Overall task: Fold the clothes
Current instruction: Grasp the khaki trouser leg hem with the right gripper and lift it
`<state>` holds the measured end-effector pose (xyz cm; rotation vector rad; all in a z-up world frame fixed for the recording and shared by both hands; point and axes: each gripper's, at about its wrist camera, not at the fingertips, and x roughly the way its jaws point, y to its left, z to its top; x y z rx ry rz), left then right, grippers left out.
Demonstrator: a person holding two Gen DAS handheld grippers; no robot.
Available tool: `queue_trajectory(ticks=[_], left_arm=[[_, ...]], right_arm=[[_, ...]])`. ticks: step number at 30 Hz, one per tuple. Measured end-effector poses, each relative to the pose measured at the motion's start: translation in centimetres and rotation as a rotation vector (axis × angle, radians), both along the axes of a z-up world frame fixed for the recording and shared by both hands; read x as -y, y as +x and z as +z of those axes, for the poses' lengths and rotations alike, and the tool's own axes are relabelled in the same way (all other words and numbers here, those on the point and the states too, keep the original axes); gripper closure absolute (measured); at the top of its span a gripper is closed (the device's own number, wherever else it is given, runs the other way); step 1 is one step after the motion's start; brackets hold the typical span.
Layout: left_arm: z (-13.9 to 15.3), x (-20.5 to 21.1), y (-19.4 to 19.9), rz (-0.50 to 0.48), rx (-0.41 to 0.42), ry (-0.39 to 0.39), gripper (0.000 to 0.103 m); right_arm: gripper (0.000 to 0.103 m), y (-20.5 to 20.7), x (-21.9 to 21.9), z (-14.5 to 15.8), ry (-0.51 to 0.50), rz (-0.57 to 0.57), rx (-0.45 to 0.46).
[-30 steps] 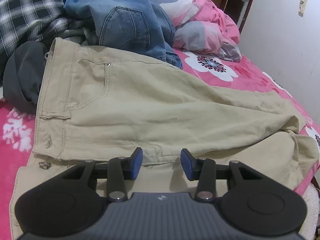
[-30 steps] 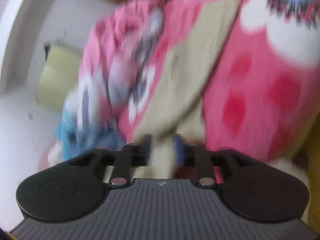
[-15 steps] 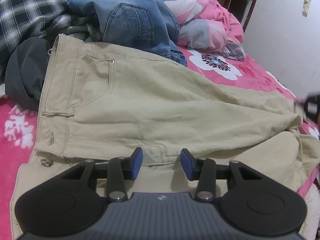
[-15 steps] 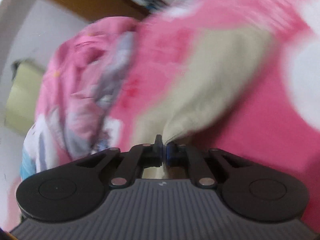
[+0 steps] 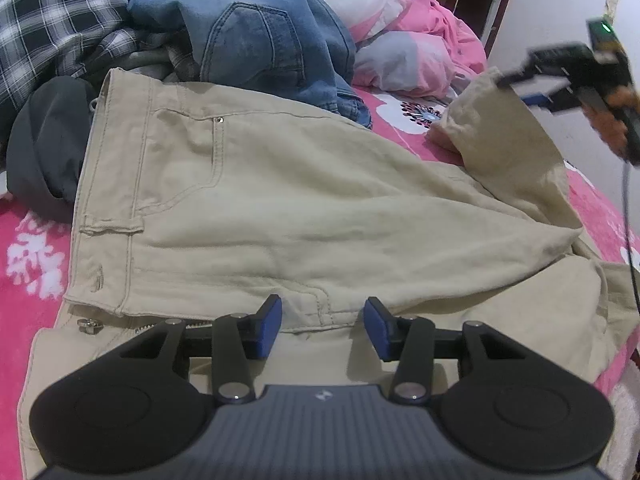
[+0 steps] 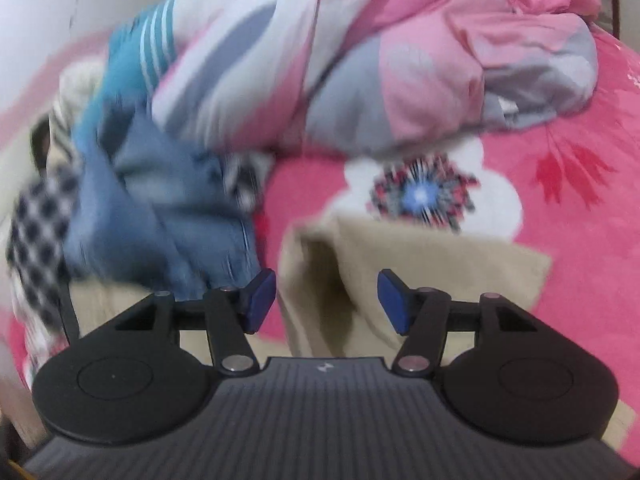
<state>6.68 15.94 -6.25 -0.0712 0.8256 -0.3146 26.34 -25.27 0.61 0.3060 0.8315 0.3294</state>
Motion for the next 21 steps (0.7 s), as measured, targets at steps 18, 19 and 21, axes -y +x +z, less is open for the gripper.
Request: queue_trajectory(ticks=[18,19,21], left_arm=[[0.8,-0.8,-2.8,0.05,-0.02,0.009,0.056],[0.7,-0.8,-3.1,0.053,-0.02,0.012,0.056],[0.7,-0.6,-3.4,0.058,-0.019,0.028,0.056]], right_arm=[[0.095,-13.1,14.6,-11.3,0.191,-0.401,-0.168],[0.095,-12.8,14.1,-11.5,0.246,-0.376,-0.179],[0.096,-13.0,12.7,-10.3,0.215,-0.353,-0.123]])
